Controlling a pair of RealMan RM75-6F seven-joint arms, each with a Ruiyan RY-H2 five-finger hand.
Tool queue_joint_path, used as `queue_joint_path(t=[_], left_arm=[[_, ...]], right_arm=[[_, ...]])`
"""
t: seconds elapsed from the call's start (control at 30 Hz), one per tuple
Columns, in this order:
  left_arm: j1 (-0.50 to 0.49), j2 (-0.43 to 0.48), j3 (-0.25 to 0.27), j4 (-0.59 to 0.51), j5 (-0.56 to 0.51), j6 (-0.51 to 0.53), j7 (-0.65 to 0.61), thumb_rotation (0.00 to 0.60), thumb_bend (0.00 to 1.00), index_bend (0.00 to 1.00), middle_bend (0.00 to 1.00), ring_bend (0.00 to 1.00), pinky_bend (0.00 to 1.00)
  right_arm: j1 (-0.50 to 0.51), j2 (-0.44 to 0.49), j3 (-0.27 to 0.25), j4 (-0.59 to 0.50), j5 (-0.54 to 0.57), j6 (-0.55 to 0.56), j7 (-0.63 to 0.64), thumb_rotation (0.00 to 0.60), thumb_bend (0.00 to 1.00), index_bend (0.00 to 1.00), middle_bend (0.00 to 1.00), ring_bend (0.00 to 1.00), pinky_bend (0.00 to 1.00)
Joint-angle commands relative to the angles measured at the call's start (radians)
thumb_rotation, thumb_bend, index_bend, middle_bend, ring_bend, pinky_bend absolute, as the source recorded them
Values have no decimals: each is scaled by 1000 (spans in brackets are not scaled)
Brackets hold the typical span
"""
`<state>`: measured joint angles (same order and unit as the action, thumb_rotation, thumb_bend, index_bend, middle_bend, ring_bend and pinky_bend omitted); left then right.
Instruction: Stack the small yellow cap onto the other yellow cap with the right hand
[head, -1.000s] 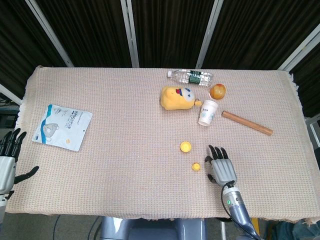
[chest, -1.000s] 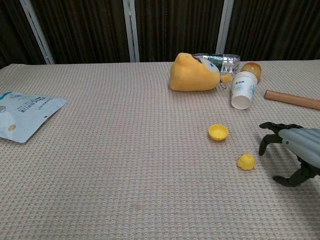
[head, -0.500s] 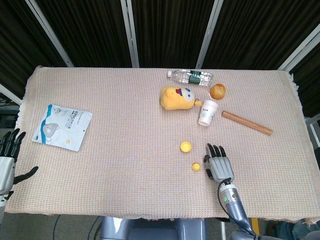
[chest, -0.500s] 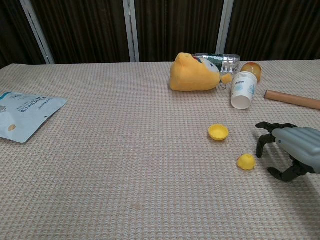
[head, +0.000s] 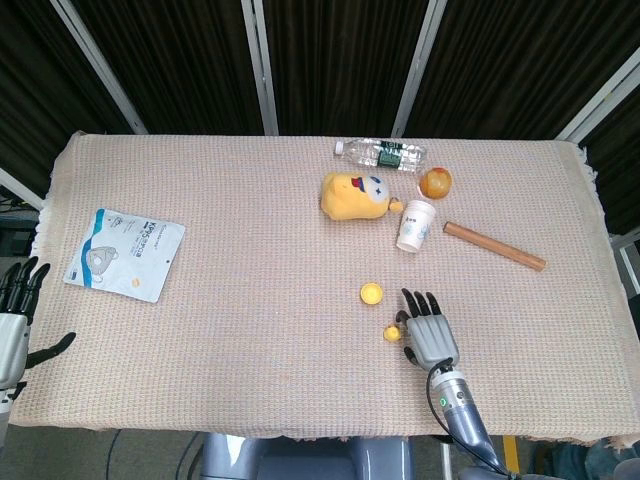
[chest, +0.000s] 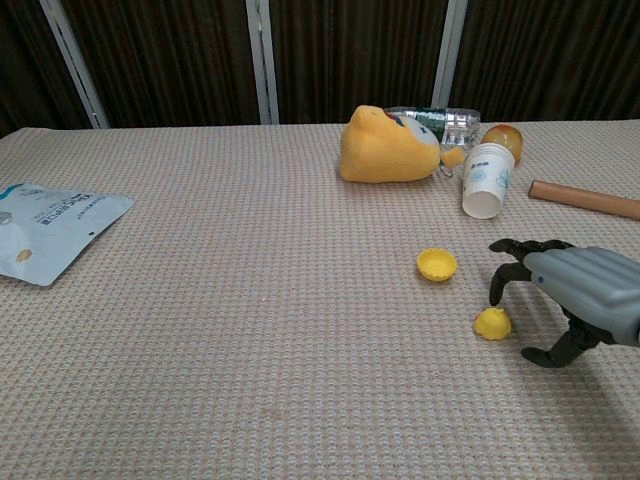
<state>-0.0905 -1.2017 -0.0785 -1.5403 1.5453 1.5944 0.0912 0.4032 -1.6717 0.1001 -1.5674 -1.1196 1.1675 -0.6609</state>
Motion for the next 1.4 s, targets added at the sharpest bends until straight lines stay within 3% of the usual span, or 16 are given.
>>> queue_joint_path(t=[0.03, 0.37, 0.57, 1.03, 1.4], left_arm=[[0, 0, 0, 1, 0, 0, 0, 600, 0, 0, 0, 0, 156], [-1, 0, -1, 2, -2, -2, -6, 600, 0, 0, 0, 0, 156], [-1, -1, -1, 6, -4, -3, -15, 600, 0, 0, 0, 0, 156], [-2, 1, 0, 1, -2, -4, -9, 600, 0, 0, 0, 0, 156], [-3, 2, 0, -2, 0, -4, -7, 600, 0, 0, 0, 0, 156]], right_arm=[[7, 2, -1, -17, 5, 4, -14, 600, 233, 320, 0, 0, 0], [33, -46, 6, -2, 24, 11, -48, 600, 233, 332, 0, 0, 0], [40, -66, 7, 32, 29, 13, -43, 600, 232, 395, 0, 0, 0], [43, -55, 2, 44, -14, 36, -8, 600, 232, 529, 0, 0, 0], [54, -45, 14, 33, -32, 39, 2, 600, 232, 547, 0, 0, 0]])
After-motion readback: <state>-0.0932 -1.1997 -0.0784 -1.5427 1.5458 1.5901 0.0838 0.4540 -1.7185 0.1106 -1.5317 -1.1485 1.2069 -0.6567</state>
